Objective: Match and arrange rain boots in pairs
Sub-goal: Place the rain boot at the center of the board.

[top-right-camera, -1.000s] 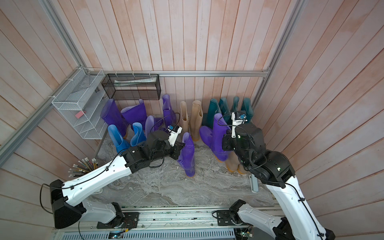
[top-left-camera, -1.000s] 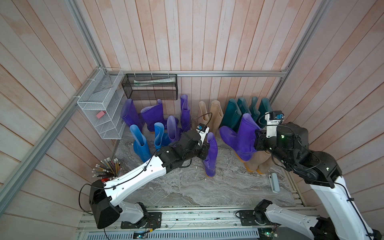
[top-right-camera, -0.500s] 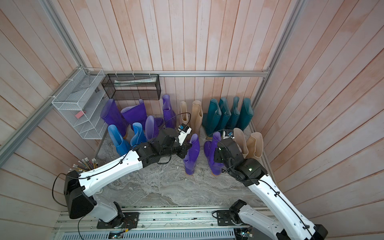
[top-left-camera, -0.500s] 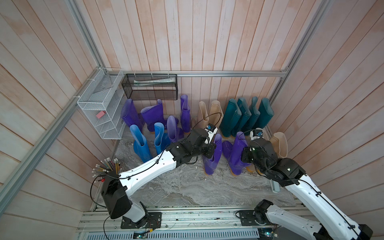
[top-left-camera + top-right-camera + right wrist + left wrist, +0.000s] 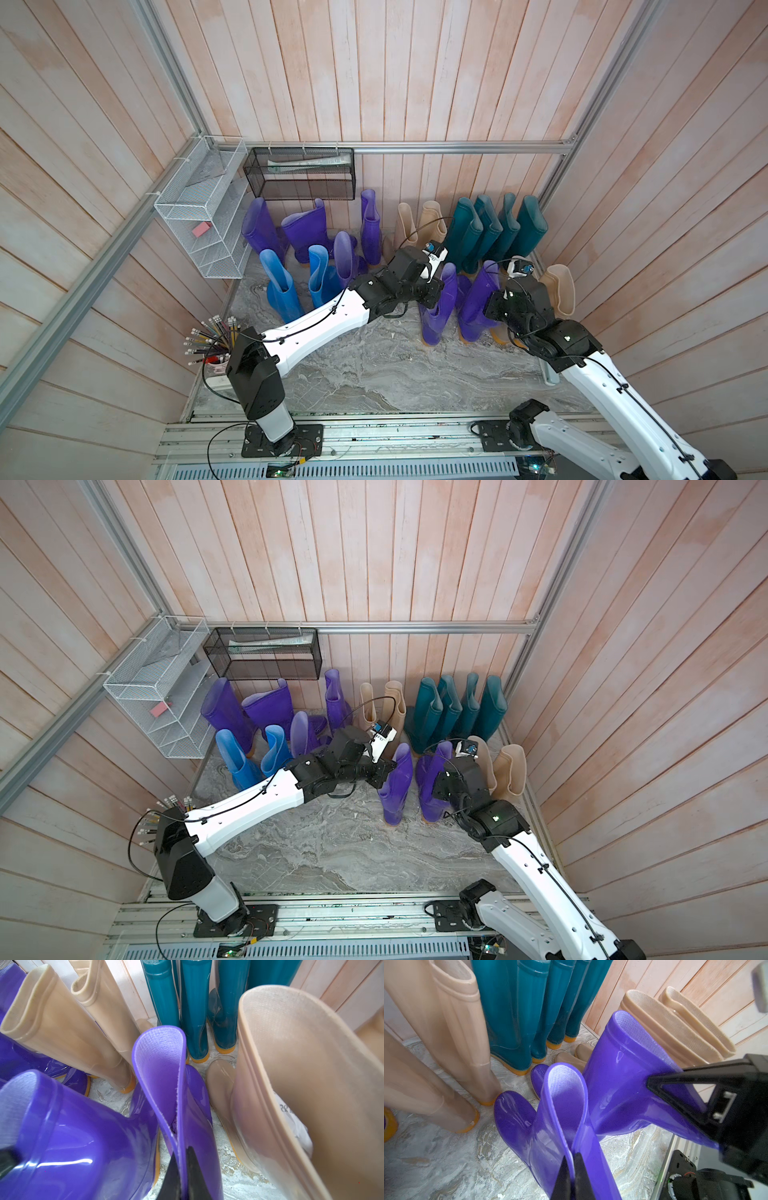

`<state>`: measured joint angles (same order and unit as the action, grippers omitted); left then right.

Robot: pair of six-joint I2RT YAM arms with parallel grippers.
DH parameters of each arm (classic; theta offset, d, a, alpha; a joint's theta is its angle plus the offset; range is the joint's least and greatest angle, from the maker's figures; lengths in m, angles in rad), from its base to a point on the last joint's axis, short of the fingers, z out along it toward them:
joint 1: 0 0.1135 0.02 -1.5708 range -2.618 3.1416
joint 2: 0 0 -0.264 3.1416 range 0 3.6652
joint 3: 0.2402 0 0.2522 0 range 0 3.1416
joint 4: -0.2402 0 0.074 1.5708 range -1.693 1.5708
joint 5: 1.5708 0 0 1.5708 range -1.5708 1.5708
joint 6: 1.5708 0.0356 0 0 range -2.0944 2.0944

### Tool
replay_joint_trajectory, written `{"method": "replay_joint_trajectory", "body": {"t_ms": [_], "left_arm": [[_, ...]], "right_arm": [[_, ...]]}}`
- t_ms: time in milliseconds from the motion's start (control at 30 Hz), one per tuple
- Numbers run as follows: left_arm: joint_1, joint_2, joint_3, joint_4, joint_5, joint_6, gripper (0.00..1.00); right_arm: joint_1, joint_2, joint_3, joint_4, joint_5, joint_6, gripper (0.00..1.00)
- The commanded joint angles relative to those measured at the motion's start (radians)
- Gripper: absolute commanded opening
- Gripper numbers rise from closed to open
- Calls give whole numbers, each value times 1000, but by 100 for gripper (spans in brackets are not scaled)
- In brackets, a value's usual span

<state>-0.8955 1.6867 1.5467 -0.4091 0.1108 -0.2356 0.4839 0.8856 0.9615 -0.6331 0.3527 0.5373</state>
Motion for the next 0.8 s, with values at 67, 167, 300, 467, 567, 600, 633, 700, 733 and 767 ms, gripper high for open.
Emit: {"method": "replay_joint_trajectory", "body": {"t_ms": [67, 167, 300, 467, 567, 600, 633, 700, 733, 767], "left_arm": [[9, 22, 75, 96, 35, -19, 0], [13, 36, 87, 109, 28, -40, 0], [23, 59, 111, 127, 19, -103, 0], [36, 72, 125, 167, 37, -147, 0], [48, 72, 125, 181, 55, -169, 0], [50, 74, 125, 182, 57, -171, 0], [53, 76, 124, 182, 60, -173, 0], [55, 76, 121, 176, 66, -171, 0], [56, 76, 120, 171, 68, -171, 0], [56, 73, 121, 168, 67, -172, 0]], "right_arm": [[-32, 6, 12, 135, -75, -24, 0], [-48, 19, 23, 121, -113, -41, 0], [-68, 48, 76, 64, -176, -93, 0], [-77, 76, 138, 1, -210, -141, 0], [-90, 76, 146, 10, -240, -148, 0], [-94, 77, 148, 15, -255, -150, 0], [-102, 79, 148, 24, -273, -149, 0], [-116, 82, 140, 47, -319, -144, 0], [-121, 85, 136, 60, -347, -136, 0], [-125, 87, 130, 75, -368, -127, 0]]}}
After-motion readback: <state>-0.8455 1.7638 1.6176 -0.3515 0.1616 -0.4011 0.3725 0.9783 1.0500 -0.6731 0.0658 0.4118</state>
